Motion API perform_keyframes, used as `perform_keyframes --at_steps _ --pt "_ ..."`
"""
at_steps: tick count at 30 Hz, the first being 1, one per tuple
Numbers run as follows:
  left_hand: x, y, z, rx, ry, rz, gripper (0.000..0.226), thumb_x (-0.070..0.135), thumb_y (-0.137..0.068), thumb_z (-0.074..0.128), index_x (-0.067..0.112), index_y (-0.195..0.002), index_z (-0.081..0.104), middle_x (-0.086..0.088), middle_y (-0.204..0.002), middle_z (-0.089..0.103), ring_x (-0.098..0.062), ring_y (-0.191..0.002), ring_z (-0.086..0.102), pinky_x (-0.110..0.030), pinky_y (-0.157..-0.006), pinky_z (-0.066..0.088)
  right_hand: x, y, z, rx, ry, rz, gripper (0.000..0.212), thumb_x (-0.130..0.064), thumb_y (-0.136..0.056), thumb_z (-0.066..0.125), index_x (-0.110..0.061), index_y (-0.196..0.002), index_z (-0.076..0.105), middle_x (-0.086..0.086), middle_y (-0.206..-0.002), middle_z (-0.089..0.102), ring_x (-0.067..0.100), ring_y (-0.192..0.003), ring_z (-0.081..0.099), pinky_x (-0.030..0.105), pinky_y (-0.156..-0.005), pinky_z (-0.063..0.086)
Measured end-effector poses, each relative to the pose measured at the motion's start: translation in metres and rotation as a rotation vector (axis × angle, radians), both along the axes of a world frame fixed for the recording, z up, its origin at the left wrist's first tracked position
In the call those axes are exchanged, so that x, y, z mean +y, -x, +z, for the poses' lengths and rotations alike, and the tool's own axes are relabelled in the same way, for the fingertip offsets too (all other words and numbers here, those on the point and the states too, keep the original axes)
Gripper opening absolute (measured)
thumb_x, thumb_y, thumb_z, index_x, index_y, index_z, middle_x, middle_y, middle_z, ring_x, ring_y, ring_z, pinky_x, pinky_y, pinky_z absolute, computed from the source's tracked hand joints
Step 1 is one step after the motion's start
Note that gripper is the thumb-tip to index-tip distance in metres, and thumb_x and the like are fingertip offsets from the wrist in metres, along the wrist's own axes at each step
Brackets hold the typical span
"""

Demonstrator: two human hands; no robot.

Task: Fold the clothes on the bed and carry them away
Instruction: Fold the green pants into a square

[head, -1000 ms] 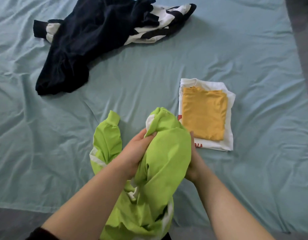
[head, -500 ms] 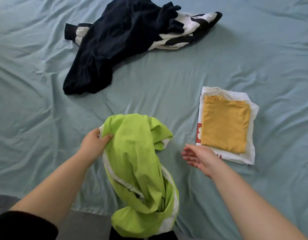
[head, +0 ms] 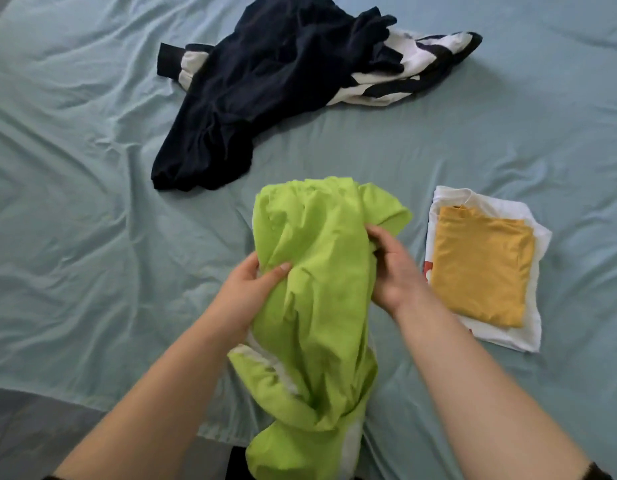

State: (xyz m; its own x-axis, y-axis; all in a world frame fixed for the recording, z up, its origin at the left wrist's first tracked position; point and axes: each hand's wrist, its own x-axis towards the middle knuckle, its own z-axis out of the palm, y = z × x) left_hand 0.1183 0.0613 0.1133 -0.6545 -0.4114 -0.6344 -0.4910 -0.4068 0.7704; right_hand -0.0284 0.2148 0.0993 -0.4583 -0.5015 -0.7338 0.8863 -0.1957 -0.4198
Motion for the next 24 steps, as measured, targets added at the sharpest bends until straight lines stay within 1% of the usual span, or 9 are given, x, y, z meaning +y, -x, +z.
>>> perform_keyframes --at_steps 2,3,6,8,11,13,15,20,24 --pt "-0.031 0.003 0.012 0.071 0.073 0.009 0.020 0.023 -0.085 0.070 0.029 -0.104 0.069 0.004 -0.102 0.075 -0.012 -0.092 0.072 -0.023 -0.071 0.058 0.017 0.028 0.019 0.175 0.049 -0.015 0.030 -0.014 -0.076 0.071 -0.008 -0.105 0.072 0.013 -0.106 0.073 0.024 -0.097 0.071 0.037 -0.075 0.058" --pt "-0.045 0.005 0.014 0.062 0.132 0.024 0.017 0.023 -0.085 0.071 0.032 -0.099 0.070 0.005 -0.099 0.075 -0.011 -0.090 0.072 -0.022 -0.069 0.057 0.026 0.040 0.022 0.280 -0.038 0.003 0.037 -0.013 -0.072 0.076 -0.008 -0.109 0.070 0.012 -0.109 0.072 0.024 -0.098 0.071 0.035 -0.075 0.058" --pt "-0.076 0.005 -0.005 -0.113 0.398 0.025 0.013 0.021 -0.090 0.066 0.031 -0.099 0.066 0.004 -0.103 0.072 -0.015 -0.091 0.066 -0.031 -0.079 0.051 0.048 0.053 -0.001 0.659 -0.673 0.186 0.042 -0.016 -0.072 0.081 -0.012 -0.111 0.064 0.011 -0.113 0.070 0.020 -0.091 0.068 0.028 -0.076 0.053" --pt "-0.084 0.000 -0.031 -0.335 0.544 -0.087 0.025 0.020 -0.091 0.064 0.018 -0.115 0.061 -0.008 -0.116 0.066 -0.026 -0.102 0.061 -0.035 -0.084 0.047 0.063 0.045 -0.034 0.646 -0.913 0.372 0.051 -0.026 -0.075 0.081 -0.014 -0.120 0.059 0.011 -0.120 0.064 0.022 -0.097 0.063 0.030 -0.083 0.050" --pt "-0.087 -0.012 -0.059 -0.592 0.455 -0.160 0.056 0.037 -0.086 0.068 0.012 -0.133 0.049 -0.016 -0.122 0.060 -0.036 -0.107 0.059 -0.043 -0.079 0.051 0.086 0.026 -0.076 0.363 -0.867 0.516 0.072 -0.053 -0.076 0.073 -0.014 -0.133 0.052 0.005 -0.129 0.058 0.024 -0.109 0.060 0.038 -0.095 0.050" --pt "-0.085 -0.017 -0.064 -0.624 0.337 -0.064 0.071 0.054 -0.079 0.070 0.016 -0.133 0.044 -0.010 -0.120 0.058 -0.033 -0.103 0.060 -0.039 -0.070 0.052 0.091 0.024 -0.087 0.255 -0.892 0.401 0.073 -0.066 -0.082 0.057 -0.016 -0.134 0.052 -0.003 -0.127 0.056 0.023 -0.109 0.057 0.038 -0.097 0.047" --pt "-0.080 -0.020 -0.070 -0.606 0.332 -0.086 0.069 0.055 -0.078 0.071 0.015 -0.129 0.046 -0.009 -0.117 0.060 -0.030 -0.099 0.060 -0.035 -0.068 0.048 0.091 0.024 -0.095 0.238 -0.877 0.380 0.065 -0.063 -0.087 0.052 -0.017 -0.132 0.055 0.002 -0.130 0.059 0.024 -0.112 0.057 0.039 -0.097 0.047" --pt "-0.075 0.001 -0.067 -0.396 0.505 -0.135 0.028 0.018 -0.093 0.054 0.019 -0.121 0.060 -0.006 -0.113 0.066 -0.024 -0.096 0.060 -0.036 -0.082 0.047 0.059 0.028 -0.070 0.547 -0.741 0.790 0.042 -0.031 -0.090 0.063 -0.023 -0.131 0.058 -0.002 -0.127 0.063 0.007 -0.101 0.060 0.022 -0.080 0.046" --pt "-0.087 0.040 -0.032 -0.152 0.686 -0.062 0.026 0.012 -0.096 0.043 0.030 -0.104 0.060 0.012 -0.092 0.063 -0.013 -0.092 0.055 -0.027 -0.079 0.040 0.027 0.048 -0.021 0.973 -0.910 0.570 0.021 -0.016 -0.094 0.053 -0.021 -0.112 0.062 -0.004 -0.107 0.066 0.015 -0.089 0.058 0.027 -0.072 0.041"
